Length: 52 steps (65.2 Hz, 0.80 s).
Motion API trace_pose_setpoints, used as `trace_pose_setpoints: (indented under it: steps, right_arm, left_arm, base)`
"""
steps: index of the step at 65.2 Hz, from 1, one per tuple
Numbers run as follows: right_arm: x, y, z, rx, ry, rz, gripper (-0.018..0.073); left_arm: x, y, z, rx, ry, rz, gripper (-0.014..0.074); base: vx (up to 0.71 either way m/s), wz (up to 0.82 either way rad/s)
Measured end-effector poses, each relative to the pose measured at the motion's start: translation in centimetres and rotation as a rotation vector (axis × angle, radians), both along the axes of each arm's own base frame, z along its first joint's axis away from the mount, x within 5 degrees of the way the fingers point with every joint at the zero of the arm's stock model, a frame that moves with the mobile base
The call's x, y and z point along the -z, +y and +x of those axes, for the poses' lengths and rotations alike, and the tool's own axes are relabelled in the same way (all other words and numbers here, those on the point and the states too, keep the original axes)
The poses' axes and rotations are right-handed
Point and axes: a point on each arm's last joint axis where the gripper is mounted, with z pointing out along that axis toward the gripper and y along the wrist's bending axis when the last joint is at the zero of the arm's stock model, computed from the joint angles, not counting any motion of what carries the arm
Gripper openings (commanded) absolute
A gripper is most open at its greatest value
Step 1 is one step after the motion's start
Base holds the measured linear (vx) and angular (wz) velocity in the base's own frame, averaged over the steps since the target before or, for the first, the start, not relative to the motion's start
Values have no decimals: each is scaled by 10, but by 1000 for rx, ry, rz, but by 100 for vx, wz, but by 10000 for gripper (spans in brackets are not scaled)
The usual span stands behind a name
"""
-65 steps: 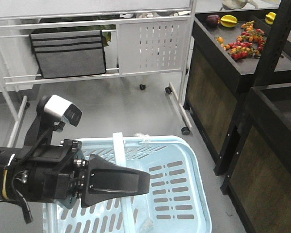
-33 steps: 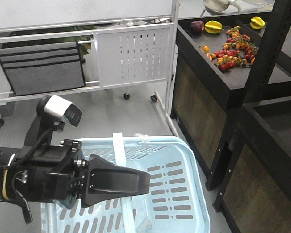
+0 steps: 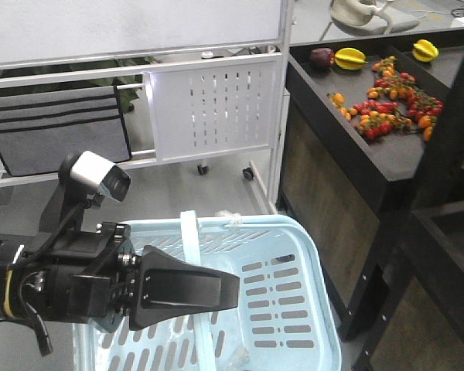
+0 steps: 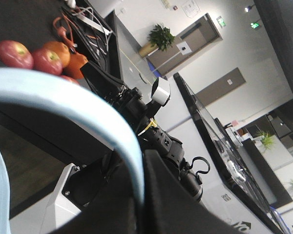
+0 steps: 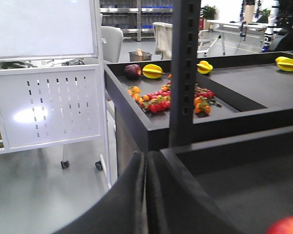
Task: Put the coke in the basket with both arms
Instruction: 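Drive the base away from the shelf carrying the basket in the left gripper, then drive the base to the shelf holding the red Coca-Cola bottle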
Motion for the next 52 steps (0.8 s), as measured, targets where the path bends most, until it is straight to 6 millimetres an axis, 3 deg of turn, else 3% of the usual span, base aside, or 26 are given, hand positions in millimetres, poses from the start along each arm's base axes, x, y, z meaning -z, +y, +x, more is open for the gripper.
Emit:
trace_pose_setpoints:
  steps: [52]
  right_arm:
    - [0, 0, 0, 0, 0, 0, -5]
  left_arm:
    - [0, 0, 0, 0, 0, 0, -7]
  base:
    - [26, 35]
